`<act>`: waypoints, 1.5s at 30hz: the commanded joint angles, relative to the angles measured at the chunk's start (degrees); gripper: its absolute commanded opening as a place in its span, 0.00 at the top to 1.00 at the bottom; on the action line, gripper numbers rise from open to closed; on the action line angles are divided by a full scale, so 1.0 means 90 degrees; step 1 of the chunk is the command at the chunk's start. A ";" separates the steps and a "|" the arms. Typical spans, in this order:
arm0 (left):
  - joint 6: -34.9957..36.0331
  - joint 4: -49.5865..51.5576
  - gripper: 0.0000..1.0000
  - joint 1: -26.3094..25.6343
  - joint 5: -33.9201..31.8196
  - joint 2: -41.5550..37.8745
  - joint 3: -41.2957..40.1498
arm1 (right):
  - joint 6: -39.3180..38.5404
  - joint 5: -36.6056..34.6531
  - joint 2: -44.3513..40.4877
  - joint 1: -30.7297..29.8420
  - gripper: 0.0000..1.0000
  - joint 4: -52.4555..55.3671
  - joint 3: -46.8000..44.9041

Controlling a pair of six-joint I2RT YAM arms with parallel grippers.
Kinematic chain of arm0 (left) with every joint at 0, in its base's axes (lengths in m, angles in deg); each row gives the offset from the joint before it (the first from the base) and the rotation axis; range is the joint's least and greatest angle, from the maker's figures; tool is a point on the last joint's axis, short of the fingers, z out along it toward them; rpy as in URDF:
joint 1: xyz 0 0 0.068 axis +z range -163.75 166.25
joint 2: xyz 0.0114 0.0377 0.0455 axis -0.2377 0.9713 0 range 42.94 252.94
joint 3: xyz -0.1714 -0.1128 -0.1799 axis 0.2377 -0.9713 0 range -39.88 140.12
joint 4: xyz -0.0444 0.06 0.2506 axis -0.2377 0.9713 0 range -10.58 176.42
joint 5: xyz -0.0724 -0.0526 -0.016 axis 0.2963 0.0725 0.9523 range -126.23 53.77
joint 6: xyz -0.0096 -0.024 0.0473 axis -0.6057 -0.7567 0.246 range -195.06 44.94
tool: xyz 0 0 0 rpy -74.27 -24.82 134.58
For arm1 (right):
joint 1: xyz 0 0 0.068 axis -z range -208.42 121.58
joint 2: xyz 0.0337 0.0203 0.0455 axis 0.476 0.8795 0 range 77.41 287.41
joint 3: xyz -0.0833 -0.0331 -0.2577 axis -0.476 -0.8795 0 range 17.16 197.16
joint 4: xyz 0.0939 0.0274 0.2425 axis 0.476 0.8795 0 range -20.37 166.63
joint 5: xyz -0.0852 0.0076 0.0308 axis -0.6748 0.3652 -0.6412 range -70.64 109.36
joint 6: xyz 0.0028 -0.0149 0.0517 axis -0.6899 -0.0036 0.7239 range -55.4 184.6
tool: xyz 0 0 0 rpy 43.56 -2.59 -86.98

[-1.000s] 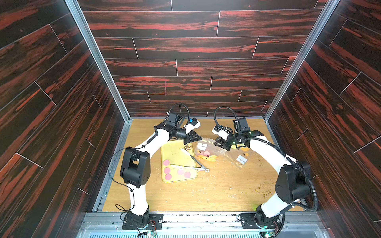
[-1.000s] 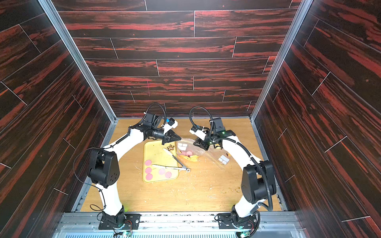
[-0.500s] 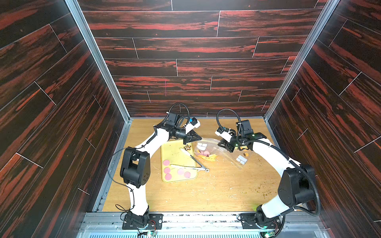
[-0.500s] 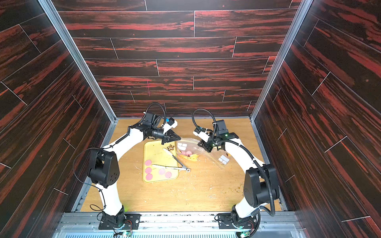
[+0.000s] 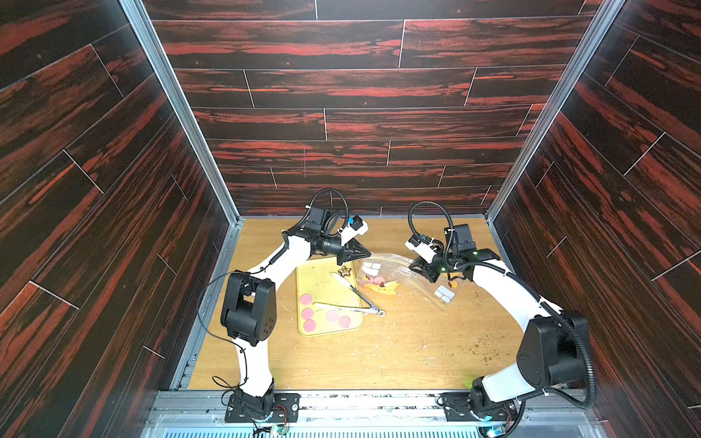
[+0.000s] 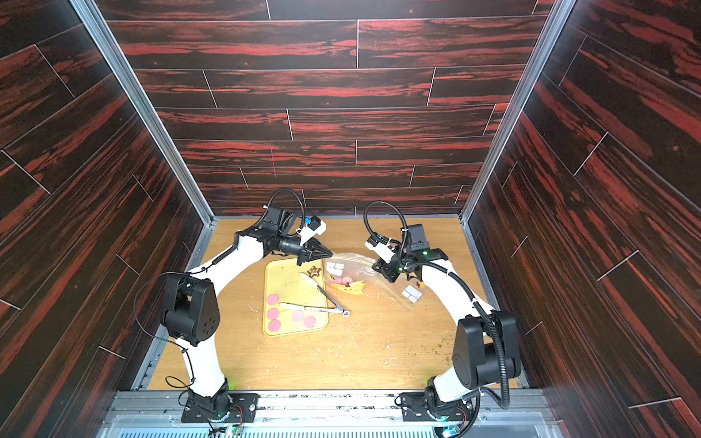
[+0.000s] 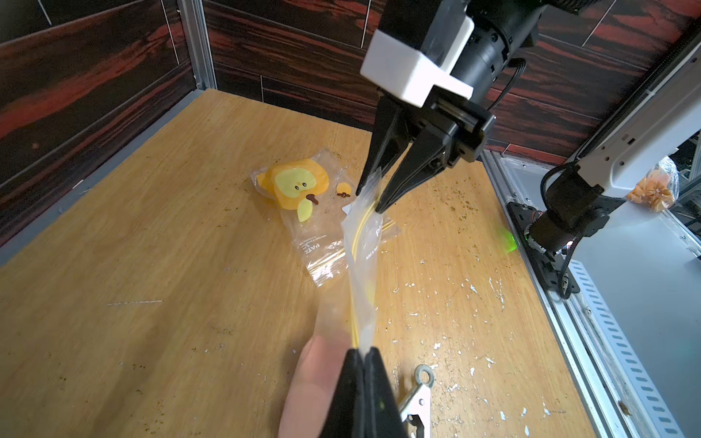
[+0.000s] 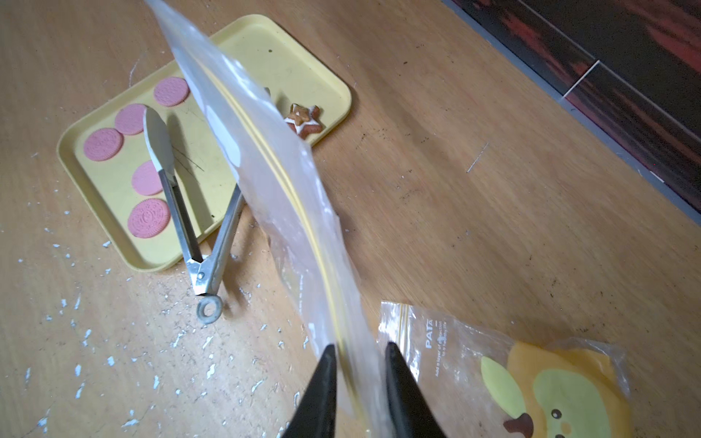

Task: Put the cookies into a resealable bag to prevent moisture
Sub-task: Close the ziploc bag at the center of the board, then place the ziploc bag at the center of the board.

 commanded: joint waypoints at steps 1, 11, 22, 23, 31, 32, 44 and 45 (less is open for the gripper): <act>-0.0317 -0.0529 1.00 0.0041 -0.0253 -0.0072 0.0184 | 0.0113 0.0002 -0.0186 0.0204 0.96 -0.0031 -0.0044; -0.1771 -0.1621 1.00 0.0109 -0.2206 0.0577 0.0692 | 0.0640 -0.0709 -0.0323 0.0448 0.65 -0.1301 -0.0443; -0.3071 -0.1873 1.00 0.0130 -0.4454 0.2228 0.2250 | 0.1593 -0.2085 -0.0354 0.0640 0.41 -0.1405 -0.1174; -0.3068 -0.1821 1.00 0.0129 -0.4556 0.2344 0.2358 | 0.1712 -0.2063 -0.0257 0.0706 0.41 -0.1298 -0.1108; -0.3187 -0.1550 0.63 0.0139 -0.5040 0.2914 0.2873 | 0.1496 -0.1063 0.0272 0.0725 0.37 -0.0770 -0.1128; -0.3201 -0.1618 0.57 0.0141 -0.5073 0.2856 0.2819 | 0.1481 -0.0946 0.0374 0.0725 0.36 -0.0630 -0.1043; -0.3735 -0.2917 0.01 0.0237 -0.5480 0.0317 0.0141 | 0.1754 -0.1304 0.0587 0.0456 0.16 -0.0024 -0.1282; -0.3840 -0.2996 0.01 0.0237 -0.5373 0.0058 -0.0185 | 0.1692 -0.1277 0.0691 0.0455 0.17 0.0020 -0.1220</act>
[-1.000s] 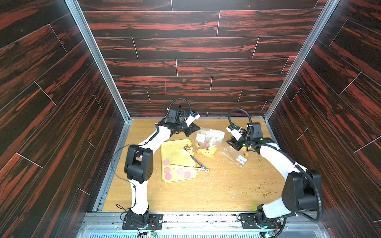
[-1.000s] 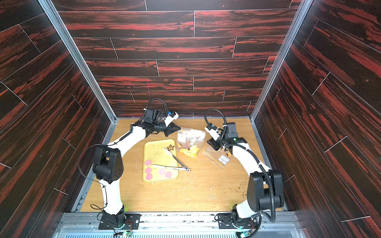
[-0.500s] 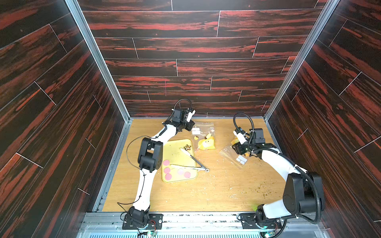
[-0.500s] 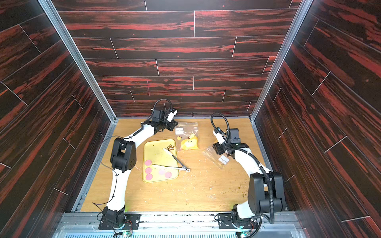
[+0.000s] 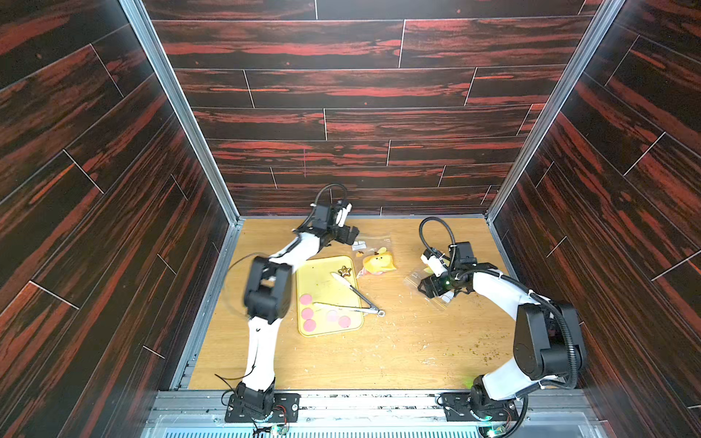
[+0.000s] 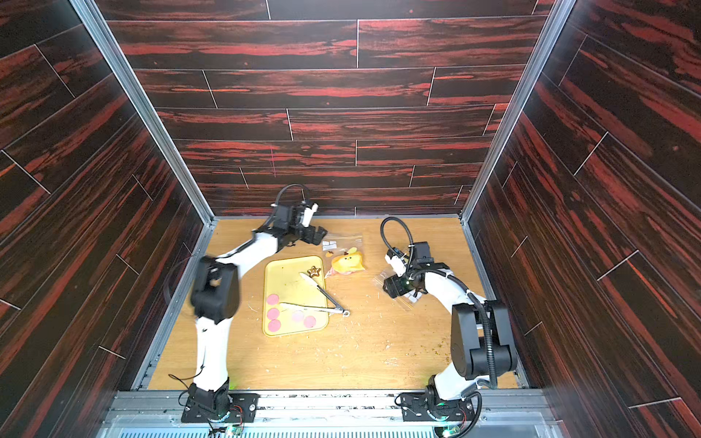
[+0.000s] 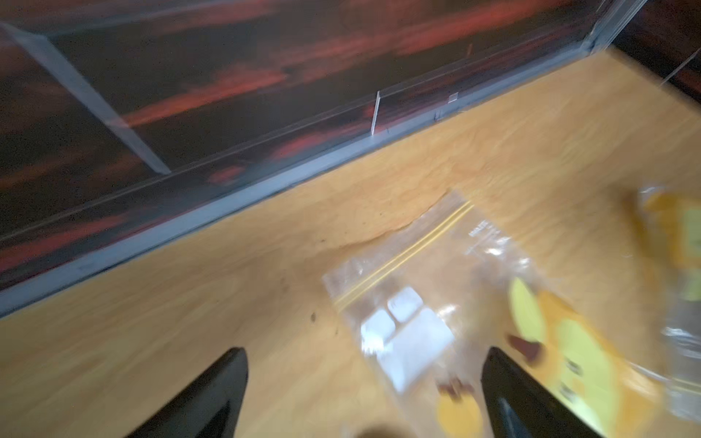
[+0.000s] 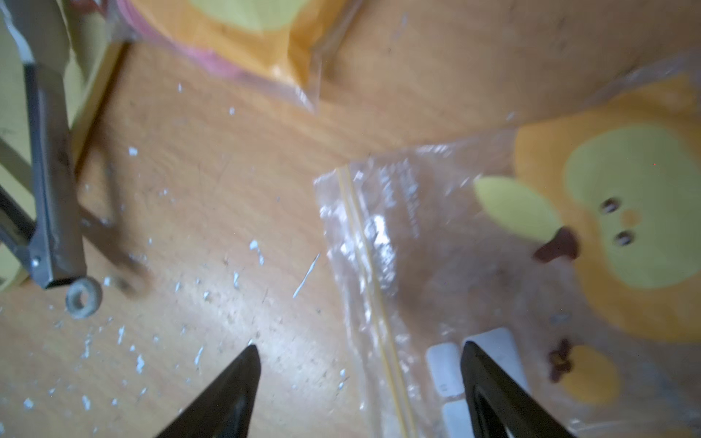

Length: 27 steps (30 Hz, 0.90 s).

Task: Put the cookies into a resealable bag to prevent moisture
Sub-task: Place the ziploc bag at the center of the board, then pick up the ziploc bag from the center of the board.

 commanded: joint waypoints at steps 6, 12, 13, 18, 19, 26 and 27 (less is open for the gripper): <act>-0.1116 -0.0890 0.02 0.0047 0.0431 -0.2323 -0.2079 | -0.0300 -0.0127 0.0923 -0.0052 0.29 0.0501 0.0320; -0.2157 -0.1169 0.04 0.0047 0.0744 -0.3405 -0.3453 | -0.0393 -0.0250 0.1431 -0.0068 0.41 0.0584 0.0651; -0.2224 -0.1162 0.04 0.0047 0.0771 -0.3543 -0.3618 | -0.0400 -0.0283 0.1458 -0.0084 0.43 0.0544 0.0647; -0.2480 -0.1104 0.05 0.0047 0.0867 -0.3901 -0.4073 | -0.0414 -0.1007 0.1787 -0.0252 0.54 0.0727 0.0770; -0.2512 -0.1089 0.05 0.0047 0.0915 -0.3910 -0.4103 | -0.0412 -0.1048 0.1780 -0.0281 0.57 0.0675 0.0725; -0.2490 -0.0782 0.06 0.0047 0.1034 -0.3959 -0.4101 | -0.0384 -0.1483 0.1846 -0.0464 0.80 0.0535 0.0448; -0.2488 -0.0762 0.06 0.0047 0.1051 -0.3960 -0.4102 | -0.0365 -0.1437 0.1810 -0.0468 0.85 0.0505 0.0423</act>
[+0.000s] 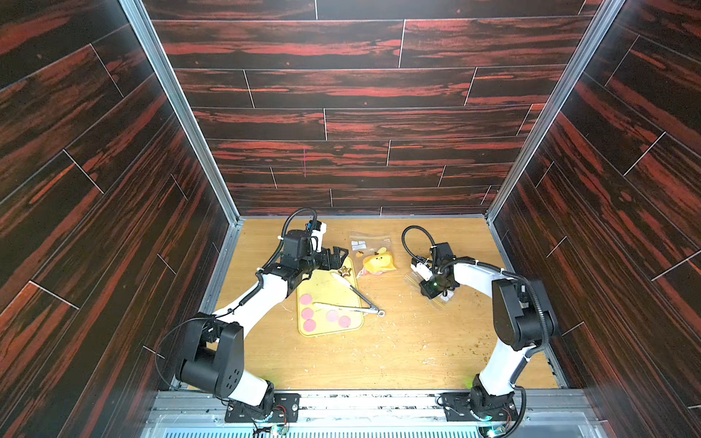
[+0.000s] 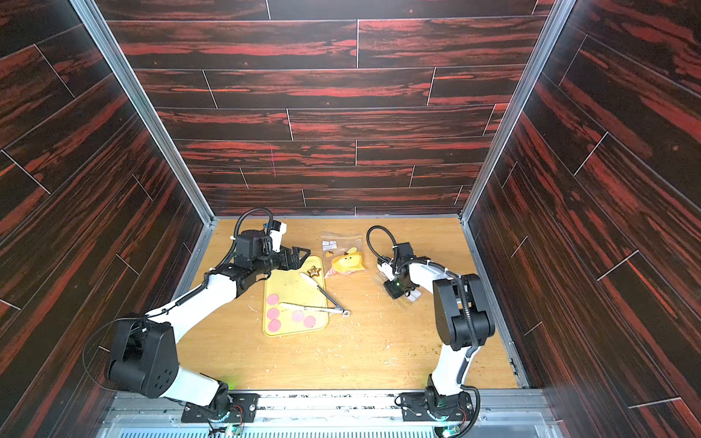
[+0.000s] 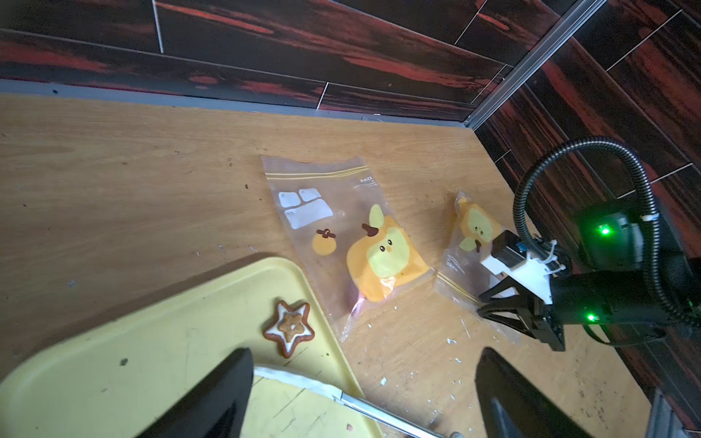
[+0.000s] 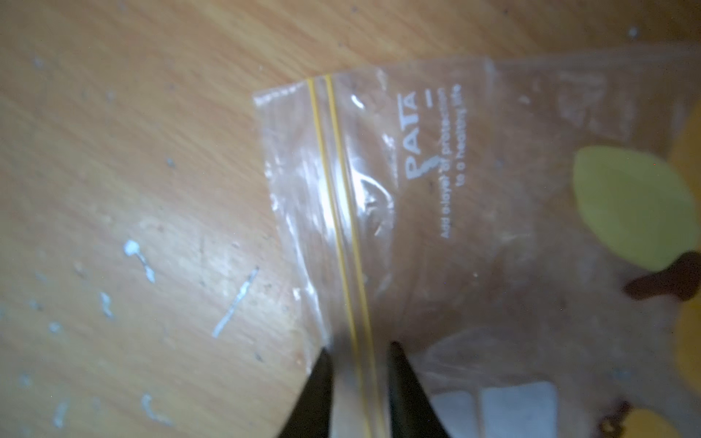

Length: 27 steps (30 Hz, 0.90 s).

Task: Put the cookies into a resealable bag to prevent moisture
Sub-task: Pick up the ziploc bag from the center of the board.

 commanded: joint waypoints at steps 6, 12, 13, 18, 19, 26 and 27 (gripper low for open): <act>-0.0163 0.0188 0.07 0.0011 0.0207 -0.0291 -0.0028 | 0.0338 0.0284 -0.0299 -0.0002 1.00 0.0111 -0.0172; -0.0301 0.0356 0.08 -0.0022 0.0277 -0.0416 -0.0012 | 0.0647 0.0934 -0.0991 0.0066 1.00 0.0026 -0.0171; -0.0356 0.0368 0.09 -0.0035 0.0304 -0.0451 -0.0037 | 0.0758 0.1113 -0.1224 0.0092 1.00 -0.0026 -0.0187; -0.0819 0.0379 0.12 -0.0419 0.0108 -0.0730 -0.0122 | 0.1669 0.2270 -0.2295 0.0090 1.00 -0.0373 -0.0183; -0.0987 0.0355 0.13 -0.0546 0.0031 -0.0778 -0.0126 | 0.1976 0.2795 -0.2534 0.0079 1.00 -0.0619 -0.0278; -0.2306 -0.0650 0.24 -0.1633 -0.0187 -0.0671 -0.0106 | 0.4276 0.3426 -0.3640 -0.0107 1.00 -0.2669 -0.1229; -0.2410 -0.0777 0.27 -0.1769 -0.0204 -0.0600 -0.0115 | 0.4576 0.3468 -0.3713 -0.0144 1.00 -0.2938 -0.1329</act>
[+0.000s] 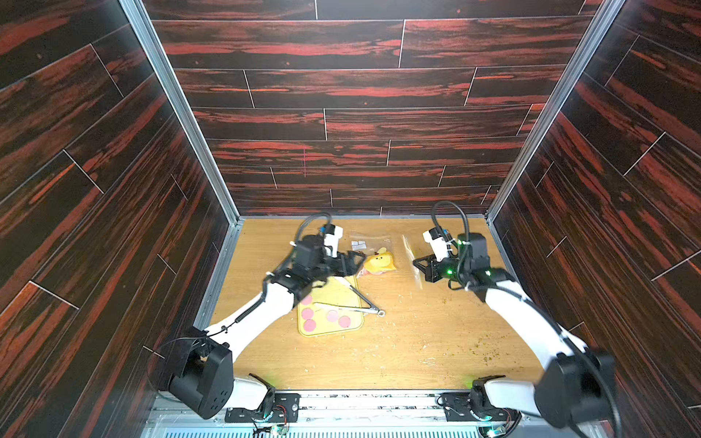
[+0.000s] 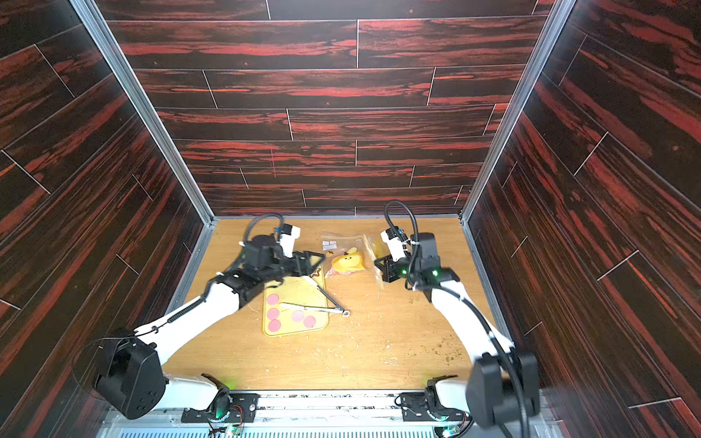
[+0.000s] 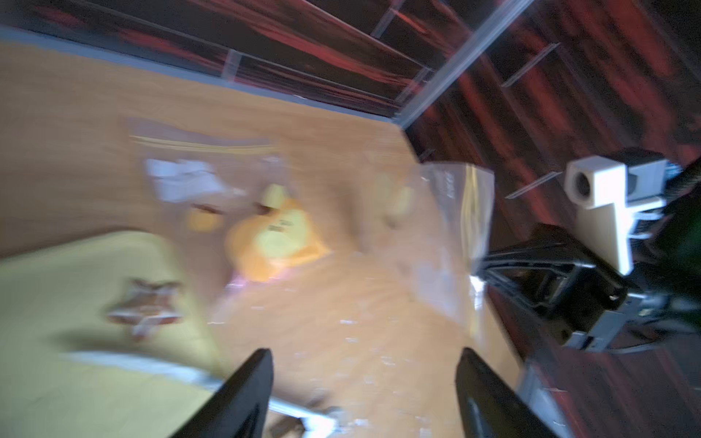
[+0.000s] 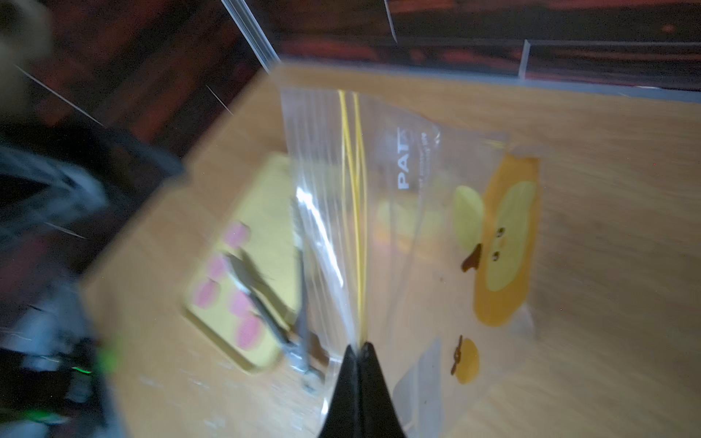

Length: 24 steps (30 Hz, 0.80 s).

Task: Put the cookies into a resealable bag to prevent moisture
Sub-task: Pick up the ziploc bag from the center of the board, then open the ziploc bag.

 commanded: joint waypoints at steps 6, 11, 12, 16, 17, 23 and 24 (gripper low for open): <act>-0.1030 -0.1257 0.38 -0.0927 -0.0028 0.0634 0.0185 | 0.1973 0.0353 -0.0349 -0.0384 1.00 -0.1514 -0.0476; -0.1254 -0.1626 0.55 -0.1167 0.0291 0.1238 0.0585 | 0.2251 0.0337 -0.0483 -0.0431 1.00 -0.1812 -0.0607; -0.1290 -0.1700 0.55 -0.1186 0.0359 0.1294 0.0630 | 0.2271 0.0340 -0.0497 -0.0426 1.00 -0.1827 -0.0607; -0.1221 -0.1691 0.57 -0.1259 0.0510 0.1369 0.0824 | 0.2317 0.0426 -0.0469 -0.0486 1.00 -0.1929 -0.0645; -0.1140 -0.1535 0.57 -0.1271 0.0476 0.1395 0.0873 | 0.2344 0.0469 -0.0478 -0.0489 1.00 -0.1989 -0.0669; -0.0910 -0.1293 0.69 -0.1268 0.0442 0.1432 0.0964 | 0.2389 0.0563 -0.0514 -0.0498 1.00 -0.2064 -0.0702; -0.0870 -0.1261 0.74 -0.1266 0.0410 0.1431 0.0963 | 0.2423 0.0601 -0.0508 -0.0491 1.00 -0.2129 -0.0721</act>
